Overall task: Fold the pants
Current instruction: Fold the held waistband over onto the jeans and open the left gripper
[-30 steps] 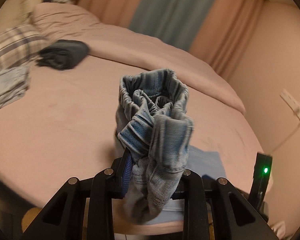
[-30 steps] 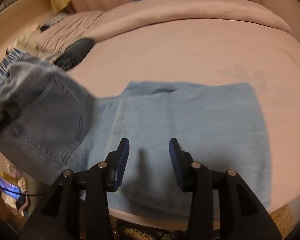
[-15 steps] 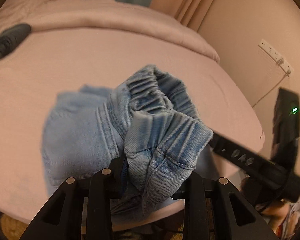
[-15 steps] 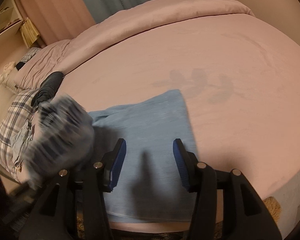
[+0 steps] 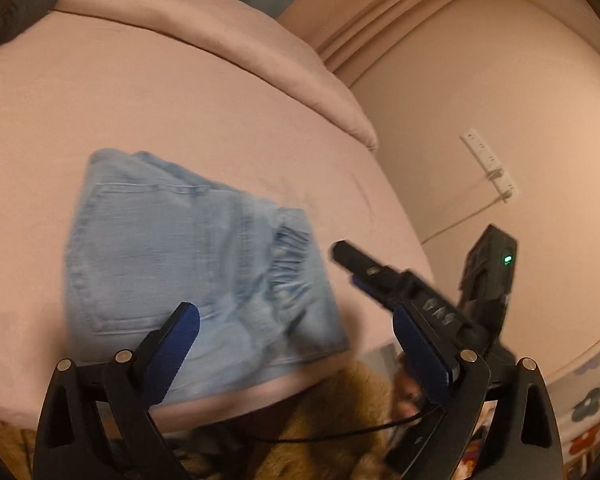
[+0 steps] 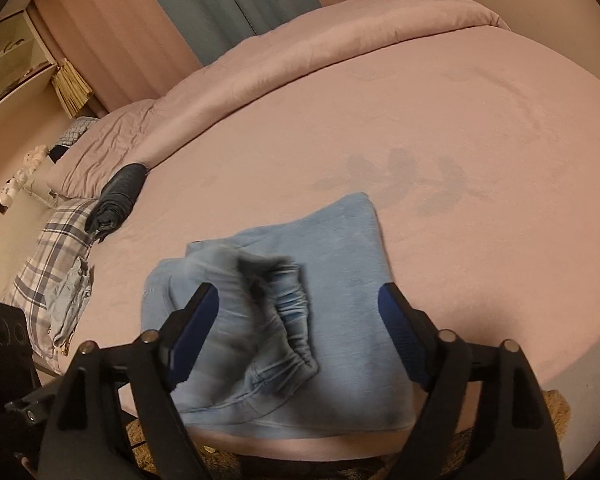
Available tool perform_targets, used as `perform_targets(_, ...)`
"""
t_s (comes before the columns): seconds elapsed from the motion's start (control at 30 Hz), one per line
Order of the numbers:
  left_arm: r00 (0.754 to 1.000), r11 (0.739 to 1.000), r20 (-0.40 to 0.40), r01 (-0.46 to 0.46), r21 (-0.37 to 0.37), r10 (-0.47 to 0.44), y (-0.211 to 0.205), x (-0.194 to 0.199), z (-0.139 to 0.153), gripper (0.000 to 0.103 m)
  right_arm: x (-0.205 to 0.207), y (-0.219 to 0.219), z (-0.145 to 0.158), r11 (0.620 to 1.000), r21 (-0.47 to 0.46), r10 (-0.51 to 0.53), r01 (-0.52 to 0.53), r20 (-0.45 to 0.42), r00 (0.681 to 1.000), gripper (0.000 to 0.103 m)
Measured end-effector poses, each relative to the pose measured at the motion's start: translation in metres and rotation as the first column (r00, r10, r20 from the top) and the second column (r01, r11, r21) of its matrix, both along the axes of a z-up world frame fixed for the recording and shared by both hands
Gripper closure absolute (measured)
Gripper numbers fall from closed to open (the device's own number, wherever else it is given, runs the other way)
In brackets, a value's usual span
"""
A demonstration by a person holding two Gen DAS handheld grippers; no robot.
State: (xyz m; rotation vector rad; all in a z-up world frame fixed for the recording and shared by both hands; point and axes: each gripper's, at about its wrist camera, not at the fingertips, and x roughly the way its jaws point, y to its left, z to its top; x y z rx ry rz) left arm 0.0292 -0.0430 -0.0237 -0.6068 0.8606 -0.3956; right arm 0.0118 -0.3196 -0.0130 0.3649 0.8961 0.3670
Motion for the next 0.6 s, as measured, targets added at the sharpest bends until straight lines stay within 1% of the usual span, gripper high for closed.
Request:
perform_targets(0.03,0.999,0.998,-0.004,-0.035,0.047,0.035,0.004,0.0,0.0,0.007,-0.001,0.0,0.001,1.0,0.005,0.003,-0.003,0.002,1.0,0.013)
perform_targets(0.07,0.997,0.991,-0.004,-0.08,0.106,0.081,0.011,-0.005,0.0,0.007,-0.002,0.001,0.002,1.0,0.021,0.006,-0.007,0.003,1.0,0.007)
perform_targets(0.13,0.988,0.969,-0.007,-0.151,0.196,0.155,0.022,-0.016,-0.002,0.007,-0.001,0.005,0.001,0.999,0.043,0.012,-0.012,-0.001,1.0,0.001)
perform_targets(0.2,0.977,0.945,-0.024,-0.198,0.258,0.212,0.035,-0.022,-0.008,0.007,0.002,0.015,-0.003,0.999,0.034,0.042,-0.041,-0.017,0.999,0.001)
perform_targets(0.27,0.966,0.933,-0.048,-0.231,0.274,0.253,0.05,-0.026,-0.016,0.007,0.006,0.031,-0.015,0.995,0.031,0.097,-0.096,-0.047,0.994,0.001)
perform_targets(0.33,0.957,0.932,-0.073,-0.253,0.26,0.28,0.065,-0.035,-0.024,0.007,0.014,0.049,-0.038,0.989,0.048,0.147,-0.142,-0.132,0.98,0.001)
perform_targets(0.37,0.954,0.932,-0.079,-0.26,0.252,0.288,0.069,-0.041,-0.027,0.007,0.017,0.057,-0.048,0.987,0.046,0.159,-0.154,-0.155,0.975,0.0)
perform_targets(0.4,0.951,0.932,-0.084,-0.269,0.245,0.296,0.073,-0.044,-0.029,0.007,0.018,0.063,-0.053,0.988,0.015,0.153,-0.153,-0.147,0.977,0.0)
perform_targets(0.43,0.949,0.931,-0.086,-0.274,0.241,0.302,0.074,-0.045,-0.03,0.007,0.016,0.07,-0.053,0.988,-0.032,0.144,-0.148,-0.108,0.984,0.006)
perform_targets(0.47,0.948,0.931,-0.087,-0.278,0.237,0.305,0.074,-0.047,-0.031,0.007,0.014,0.076,-0.052,0.988,-0.061,0.138,-0.143,-0.082,0.987,0.023)
perform_targets(0.5,0.947,0.931,-0.088,-0.281,0.233,0.308,0.074,-0.046,-0.031,0.007,0.012,0.081,-0.05,0.987,-0.056,0.145,-0.149,-0.07,0.987,0.032)
perform_targets(0.57,0.947,0.934,-0.091,-0.282,0.218,0.307,0.076,-0.048,-0.031,0.007,0.011,0.083,-0.043,0.99,-0.031,0.138,-0.14,-0.064,0.988,0.054)
perform_targets(0.6,0.949,0.938,-0.09,-0.279,0.204,0.302,0.075,-0.044,-0.032,0.007,0.011,0.081,-0.037,0.991,-0.028,0.13,-0.132,-0.061,0.99,0.059)
